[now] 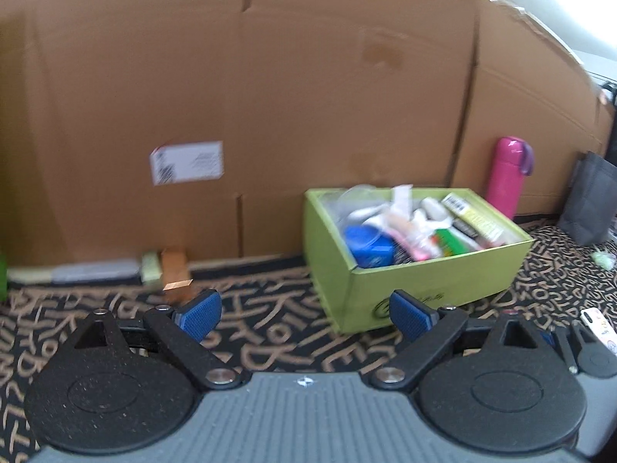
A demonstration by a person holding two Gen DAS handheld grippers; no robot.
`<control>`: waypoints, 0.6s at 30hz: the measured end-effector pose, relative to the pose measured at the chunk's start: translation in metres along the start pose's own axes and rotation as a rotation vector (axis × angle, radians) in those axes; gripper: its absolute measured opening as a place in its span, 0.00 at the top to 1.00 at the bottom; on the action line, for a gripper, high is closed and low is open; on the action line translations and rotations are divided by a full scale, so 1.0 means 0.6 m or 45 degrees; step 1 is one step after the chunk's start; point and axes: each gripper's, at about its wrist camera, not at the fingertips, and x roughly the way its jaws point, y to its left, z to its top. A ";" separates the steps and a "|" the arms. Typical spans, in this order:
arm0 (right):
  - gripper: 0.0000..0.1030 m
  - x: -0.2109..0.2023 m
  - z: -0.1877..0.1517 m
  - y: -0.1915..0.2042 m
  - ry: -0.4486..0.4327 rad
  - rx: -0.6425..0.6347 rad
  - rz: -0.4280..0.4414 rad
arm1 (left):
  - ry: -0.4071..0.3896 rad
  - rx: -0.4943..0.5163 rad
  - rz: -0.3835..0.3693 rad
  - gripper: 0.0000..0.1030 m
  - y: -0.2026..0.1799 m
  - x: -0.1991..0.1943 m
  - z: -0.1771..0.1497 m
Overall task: Organize objects
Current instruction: 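Lower the green box and medicine box into the lime-green box, open both tools, then grasp the small olive metal box with the left tool while the right grasps the copper box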
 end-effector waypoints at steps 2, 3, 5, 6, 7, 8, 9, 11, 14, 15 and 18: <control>0.00 0.007 -0.003 0.016 0.033 -0.004 0.020 | 0.022 -0.029 0.013 0.06 0.018 0.004 -0.008; 0.00 0.009 -0.005 0.025 0.046 -0.011 0.026 | 0.032 -0.041 0.021 0.06 0.027 0.006 -0.013; 0.00 0.012 -0.006 0.042 0.055 -0.035 0.041 | 0.047 -0.063 0.036 0.06 0.043 0.009 -0.019; 0.00 0.016 -0.004 0.047 0.057 -0.044 0.048 | 0.052 -0.075 0.043 0.06 0.051 0.010 -0.020; 0.00 0.017 -0.001 0.055 0.060 -0.051 0.057 | 0.058 -0.091 0.049 0.06 0.061 0.011 -0.022; 0.00 0.019 0.002 0.062 0.062 -0.053 0.067 | 0.065 -0.105 0.054 0.06 0.070 0.013 -0.022; 0.00 0.023 0.004 0.069 0.063 -0.056 0.078 | 0.073 -0.120 0.059 0.06 0.079 0.014 -0.023; 0.00 0.029 0.009 0.083 0.066 -0.059 0.091 | 0.087 -0.143 0.064 0.06 0.100 0.017 -0.025; 0.00 0.033 0.018 0.103 0.058 -0.059 0.119 | 0.102 -0.158 0.080 0.06 0.140 0.027 -0.023; 0.00 0.033 0.020 0.110 0.052 -0.058 0.139 | 0.107 -0.156 0.095 0.06 0.157 0.032 -0.021; 0.00 0.037 0.025 0.130 0.029 -0.056 0.214 | 0.130 -0.183 0.197 0.06 0.214 0.050 -0.017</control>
